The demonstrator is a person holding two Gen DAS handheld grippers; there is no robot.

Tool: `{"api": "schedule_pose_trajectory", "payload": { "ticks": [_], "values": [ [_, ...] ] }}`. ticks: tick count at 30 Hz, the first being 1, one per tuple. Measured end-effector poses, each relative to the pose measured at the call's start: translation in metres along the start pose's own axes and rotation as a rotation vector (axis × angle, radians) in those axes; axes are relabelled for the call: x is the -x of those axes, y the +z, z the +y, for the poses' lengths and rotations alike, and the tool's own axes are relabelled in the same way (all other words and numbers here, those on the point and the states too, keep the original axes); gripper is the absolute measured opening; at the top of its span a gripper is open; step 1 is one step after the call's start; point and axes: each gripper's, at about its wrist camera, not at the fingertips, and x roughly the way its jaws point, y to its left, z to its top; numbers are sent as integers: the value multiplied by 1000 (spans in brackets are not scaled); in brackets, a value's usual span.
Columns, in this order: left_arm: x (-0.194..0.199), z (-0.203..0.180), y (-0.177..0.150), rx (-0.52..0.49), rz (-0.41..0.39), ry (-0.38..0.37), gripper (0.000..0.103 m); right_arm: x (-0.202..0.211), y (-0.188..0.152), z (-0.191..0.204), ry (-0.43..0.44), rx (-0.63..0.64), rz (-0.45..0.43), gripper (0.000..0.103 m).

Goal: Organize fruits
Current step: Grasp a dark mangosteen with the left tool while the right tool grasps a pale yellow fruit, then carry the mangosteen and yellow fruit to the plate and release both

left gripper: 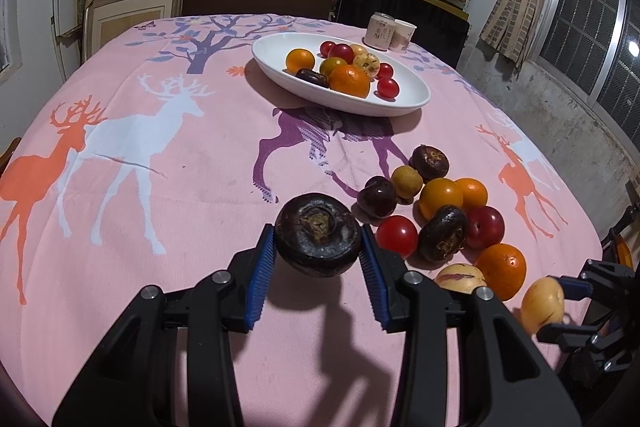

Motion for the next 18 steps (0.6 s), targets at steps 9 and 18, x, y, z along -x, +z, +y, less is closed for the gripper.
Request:
{"api": "schedule_pose_trajectory", "payload": {
  "ticks": [9,18],
  "values": [
    [-3,-1,0,-4,13,19,41,15,5,-22,-22,-79,-51,43],
    [-2,-3,3,-19,11,38,41,27,10,-48,-72,-160,-109,43]
  ]
}}
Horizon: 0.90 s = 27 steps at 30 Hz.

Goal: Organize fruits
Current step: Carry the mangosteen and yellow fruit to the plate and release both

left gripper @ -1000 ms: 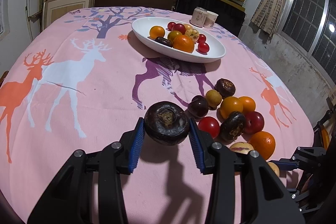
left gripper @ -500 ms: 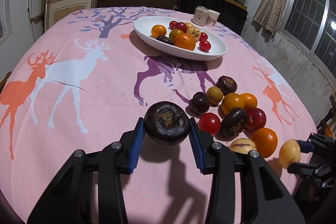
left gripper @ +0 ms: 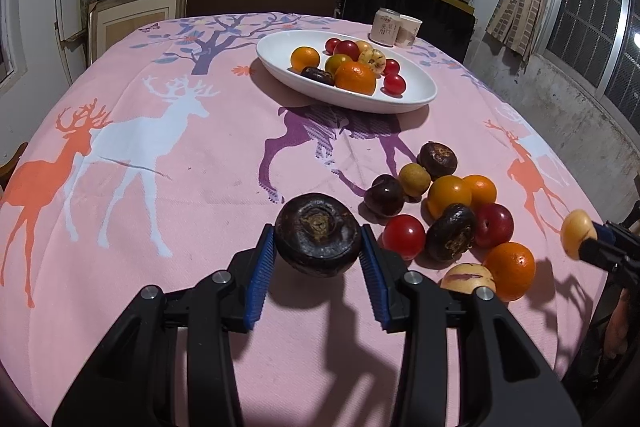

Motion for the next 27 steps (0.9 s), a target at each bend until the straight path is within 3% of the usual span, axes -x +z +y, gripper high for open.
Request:
{"api": "schedule_pose_trajectory", "payload": {
  "ticks": [8,17,22,27],
  "values": [
    [5,-3,4,-22,-10,25,41,8,13,-19,-30,-52,-49,43],
    [23,-10,22,-63,-56,32,41,39,51,-38,-58,-78,-168,43],
    [36,-14,55,-85,-103,33,41,43,90,-37,-86,-31,-227,43],
    [25,-12,108,-78,-129,48,41,1,129,-40,-116,-22,-223,43]
  ]
}}
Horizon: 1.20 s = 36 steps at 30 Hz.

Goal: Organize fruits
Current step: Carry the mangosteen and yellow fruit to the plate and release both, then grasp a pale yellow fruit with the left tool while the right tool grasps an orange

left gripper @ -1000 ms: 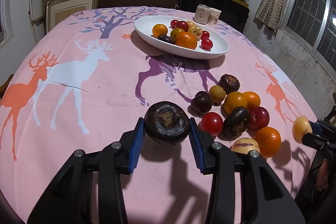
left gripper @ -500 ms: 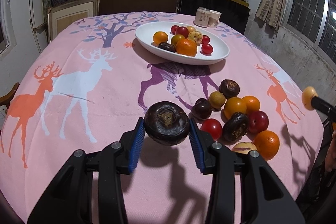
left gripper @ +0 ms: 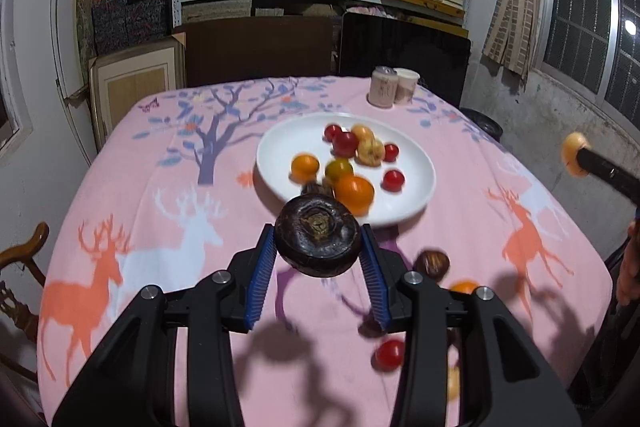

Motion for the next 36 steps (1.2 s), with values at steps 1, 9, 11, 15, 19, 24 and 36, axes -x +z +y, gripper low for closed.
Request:
{"api": "schedule_pose_trajectory", "payload": {
  "ticks": [1,9,11,15,19,24,36],
  "values": [
    [-7,0,9,2,1,2,41,-13,3,0,-12,3,3,43],
    [-108,6,74,53,73,8,41,-147,7,-17,-66,-58,123,43],
    [-132,7,83,65,97,1,41,-166,4,-14,-69,-52,152,43],
    [-174,6,97,77,133,5,41,-194,2,-6,-72,-19,183,43],
    [-199,11,100,115,167,-3,42,-195,-1,-9,-45,-18,162,61],
    [-189,18,97,144,139,-1,67,-173,3,-15,-34,-46,90,70],
    [-64,-12,10,-58,136,-48,68,-67,-30,-13,54,-66,83,70]
  ]
}}
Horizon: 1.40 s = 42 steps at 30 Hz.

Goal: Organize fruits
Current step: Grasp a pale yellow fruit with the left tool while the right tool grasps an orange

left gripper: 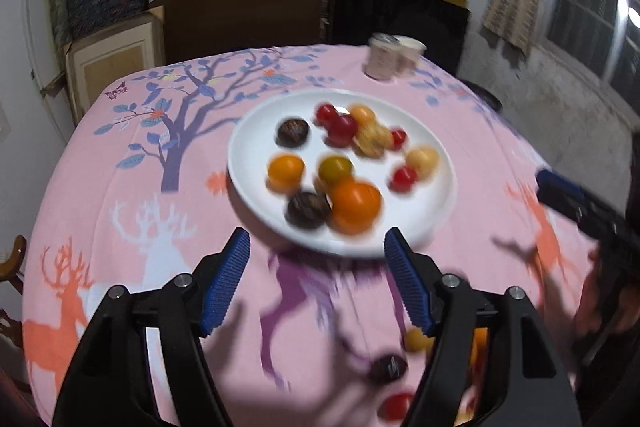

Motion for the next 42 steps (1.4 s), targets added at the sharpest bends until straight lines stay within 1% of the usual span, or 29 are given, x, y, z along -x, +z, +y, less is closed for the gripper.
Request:
{"api": "schedule_pose_trajectory", "payload": {
  "ticks": [3,6,10,12,13,15,17,18,19,21,23,26,28,32,37,40,42],
  "values": [
    [30,-31,-49,-100,21,-34,68,28,-28,8,16,30,24,70],
    [53,-62,-95,-195,26,-45,68,49,-53,14,29,45,51,70],
    [62,-89,-135,-247,33,-46,68,65,-84,25,38,77,98,70],
    [57,-97,-148,-243,40,-32,68,68,-96,29,37,82,115,70],
    [52,-99,-150,-235,50,-24,68,70,-100,30,40,77,123,70],
    [42,-103,-154,-226,63,-4,61,73,-107,32,45,74,134,70],
    [34,-106,-155,-218,67,3,61,77,-111,34,44,80,138,70],
    [32,-107,-154,-210,68,4,58,78,-113,34,45,83,139,70],
    [29,-108,-153,-205,67,-1,55,79,-114,35,44,85,140,70],
    [26,-110,-151,-200,59,-16,41,81,-117,37,45,95,143,70],
    [26,-107,-150,-174,32,-16,41,80,-120,41,52,107,151,69],
    [34,-99,-149,-131,-14,-50,40,77,-123,47,64,123,166,69],
    [35,-97,-149,-120,-12,-51,41,73,-125,52,77,133,181,68],
    [40,-94,-150,-101,-42,-54,41,63,-129,66,98,164,210,66],
    [42,-94,-151,-103,-51,-52,41,45,-134,73,71,173,245,64],
    [42,-93,-152,-102,-52,-55,41,37,-137,76,47,175,263,57],
    [42,-93,-152,-100,-50,-58,41,35,-137,72,33,161,259,44]
  ]
}}
